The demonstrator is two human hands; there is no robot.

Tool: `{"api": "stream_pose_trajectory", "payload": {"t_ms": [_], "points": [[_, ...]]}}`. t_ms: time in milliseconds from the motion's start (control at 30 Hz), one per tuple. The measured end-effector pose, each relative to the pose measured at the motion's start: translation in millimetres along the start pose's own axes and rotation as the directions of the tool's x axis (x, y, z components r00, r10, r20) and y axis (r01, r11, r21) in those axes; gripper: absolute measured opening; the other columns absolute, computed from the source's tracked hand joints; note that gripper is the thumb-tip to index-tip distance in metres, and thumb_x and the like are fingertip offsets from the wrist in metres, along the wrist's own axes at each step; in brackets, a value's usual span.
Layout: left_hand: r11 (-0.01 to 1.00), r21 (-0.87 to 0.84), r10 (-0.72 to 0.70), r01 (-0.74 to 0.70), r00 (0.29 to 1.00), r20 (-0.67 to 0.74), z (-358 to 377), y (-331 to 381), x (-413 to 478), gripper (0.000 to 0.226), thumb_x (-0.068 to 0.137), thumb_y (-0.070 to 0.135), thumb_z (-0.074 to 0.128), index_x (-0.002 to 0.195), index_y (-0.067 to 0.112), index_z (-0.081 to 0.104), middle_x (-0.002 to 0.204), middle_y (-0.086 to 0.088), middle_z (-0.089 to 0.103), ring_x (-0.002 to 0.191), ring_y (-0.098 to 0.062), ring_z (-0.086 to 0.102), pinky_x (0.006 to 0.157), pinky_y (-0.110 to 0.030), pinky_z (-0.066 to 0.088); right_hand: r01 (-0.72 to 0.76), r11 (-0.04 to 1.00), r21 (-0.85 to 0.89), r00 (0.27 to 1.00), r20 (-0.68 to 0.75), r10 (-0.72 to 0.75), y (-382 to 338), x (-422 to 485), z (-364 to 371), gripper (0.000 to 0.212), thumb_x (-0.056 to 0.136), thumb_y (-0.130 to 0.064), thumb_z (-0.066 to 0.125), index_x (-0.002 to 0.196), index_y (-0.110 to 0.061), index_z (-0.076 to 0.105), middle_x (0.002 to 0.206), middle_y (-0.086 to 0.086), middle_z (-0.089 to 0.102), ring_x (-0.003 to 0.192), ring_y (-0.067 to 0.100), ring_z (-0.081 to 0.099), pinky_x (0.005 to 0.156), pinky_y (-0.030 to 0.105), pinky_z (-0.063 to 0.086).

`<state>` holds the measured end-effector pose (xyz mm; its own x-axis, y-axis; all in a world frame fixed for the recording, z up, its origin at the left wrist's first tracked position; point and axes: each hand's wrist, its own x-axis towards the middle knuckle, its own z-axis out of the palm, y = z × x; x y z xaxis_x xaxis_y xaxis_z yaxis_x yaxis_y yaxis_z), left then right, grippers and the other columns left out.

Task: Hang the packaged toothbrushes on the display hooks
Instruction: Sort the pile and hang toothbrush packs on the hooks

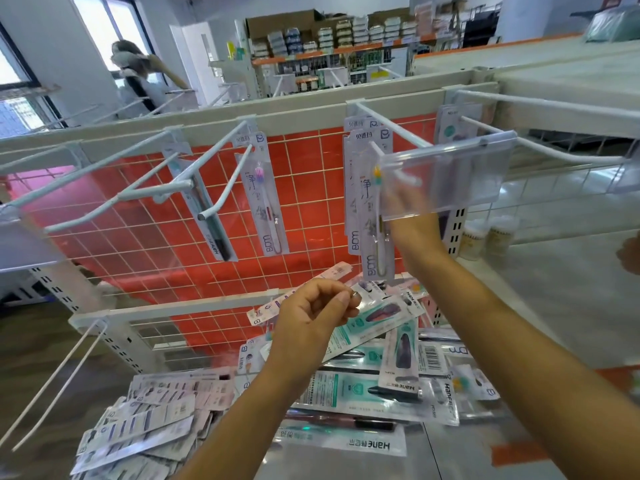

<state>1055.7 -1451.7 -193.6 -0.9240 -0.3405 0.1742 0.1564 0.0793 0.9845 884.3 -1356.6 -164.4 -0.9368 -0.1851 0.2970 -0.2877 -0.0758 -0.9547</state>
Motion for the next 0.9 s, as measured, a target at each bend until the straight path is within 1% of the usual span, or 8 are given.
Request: {"api": "stream_pose_trajectory", "payload": {"t_ms": [100, 200, 367, 500, 567, 633, 733, 900], "points": [[1.0, 0.014, 0.008, -0.008, 1.0, 0.0, -2, 0, 2, 0.014, 0.094, 0.001, 0.056, 0.089, 0.008, 0.066, 0.081, 0.0, 0.074, 0.077, -0.012, 0.069, 0.075, -0.024, 0.056, -0.004, 1.0, -0.009, 1.0, -0.005, 0.004, 3, 15, 4, 0.026, 0.097, -0.039, 0.051, 0.099, -0.013, 0.057, 0.076, -0.002, 0.06, 0.062, 0.012, 0.061, 0.06, 0.034, 0.052], [1.0, 0.026, 0.009, -0.009, 1.0, -0.003, -2, 0, 3, 0.014, 0.094, 0.001, 0.055, 0.089, 0.007, 0.066, 0.08, 0.001, 0.074, 0.077, -0.012, 0.068, 0.075, -0.023, 0.056, -0.019, 1.0, -0.02, 1.0, -0.019, 0.019, 3, 24, 9, 0.022, 0.097, -0.039, 0.052, 0.082, -0.024, 0.055, 0.067, -0.01, 0.054, 0.054, 0.004, 0.056, 0.056, 0.029, 0.049], [0.996, 0.086, 0.02, -0.019, 1.0, -0.007, -3, -5, 8, 0.015, 0.094, 0.002, 0.056, 0.089, 0.011, 0.067, 0.079, 0.005, 0.074, 0.077, -0.008, 0.069, 0.073, -0.02, 0.054, -0.065, 0.998, 0.018, 0.992, -0.104, 0.066, -5, 29, 15, 0.028, 0.099, -0.019, 0.049, 0.071, -0.025, 0.048, 0.064, -0.009, 0.048, 0.049, 0.001, 0.051, 0.056, 0.025, 0.047], [0.997, 0.081, 0.015, -0.015, 1.0, 0.0, -6, -10, 10, 0.011, 0.094, 0.001, 0.056, 0.091, 0.005, 0.066, 0.079, 0.002, 0.073, 0.077, -0.005, 0.07, 0.07, -0.016, 0.052, -0.06, 0.998, -0.005, 0.996, -0.068, 0.059, -4, 24, 16, 0.024, 0.097, -0.029, 0.052, 0.074, -0.025, 0.051, 0.068, -0.005, 0.054, 0.06, 0.013, 0.057, 0.068, 0.04, 0.057], [0.994, 0.107, 0.021, -0.021, 1.0, 0.0, -9, -13, 11, 0.01, 0.094, 0.001, 0.056, 0.092, 0.003, 0.066, 0.08, 0.001, 0.072, 0.076, -0.005, 0.07, 0.07, -0.016, 0.052, -0.091, 0.996, -0.015, 0.992, -0.085, 0.09, 1, 17, 13, 0.021, 0.097, -0.03, 0.054, 0.077, -0.025, 0.053, 0.072, -0.007, 0.056, 0.064, 0.008, 0.056, 0.063, 0.031, 0.053], [0.985, 0.168, 0.031, -0.029, 0.999, -0.008, -15, -17, 13, 0.01, 0.094, 0.003, 0.058, 0.091, 0.007, 0.068, 0.082, 0.0, 0.073, 0.078, -0.008, 0.07, 0.072, -0.02, 0.055, -0.116, 0.99, -0.075, 0.984, -0.144, 0.105, 11, 9, 8, 0.015, 0.098, -0.029, 0.052, 0.085, -0.021, 0.053, 0.074, -0.008, 0.053, 0.066, 0.005, 0.051, 0.061, 0.024, 0.043], [0.955, 0.296, 0.029, -0.021, 0.999, -0.023, -23, -27, 17, 0.01, 0.092, 0.011, 0.062, 0.089, 0.017, 0.068, 0.085, -0.002, 0.072, 0.083, -0.017, 0.069, 0.079, -0.03, 0.057, -0.155, 0.97, -0.185, 0.976, -0.182, 0.121, 27, -5, -4, 0.015, 0.098, -0.031, 0.05, 0.104, -0.018, 0.053, 0.093, -0.007, 0.058, 0.088, 0.012, 0.058, 0.075, 0.028, 0.048], [0.776, 0.628, 0.025, -0.058, 0.998, 0.062, -33, -42, 19, 0.006, 0.092, 0.02, 0.064, 0.097, 0.019, 0.068, 0.094, 0.009, 0.068, 0.09, -0.008, 0.063, 0.085, -0.028, 0.053, -0.124, 0.915, -0.384, 0.986, 0.057, 0.157, 52, -43, -23, 0.013, 0.097, -0.02, 0.054, 0.107, -0.015, 0.06, 0.092, -0.008, 0.06, 0.084, 0.005, 0.056, 0.065, 0.015, 0.041]]}}
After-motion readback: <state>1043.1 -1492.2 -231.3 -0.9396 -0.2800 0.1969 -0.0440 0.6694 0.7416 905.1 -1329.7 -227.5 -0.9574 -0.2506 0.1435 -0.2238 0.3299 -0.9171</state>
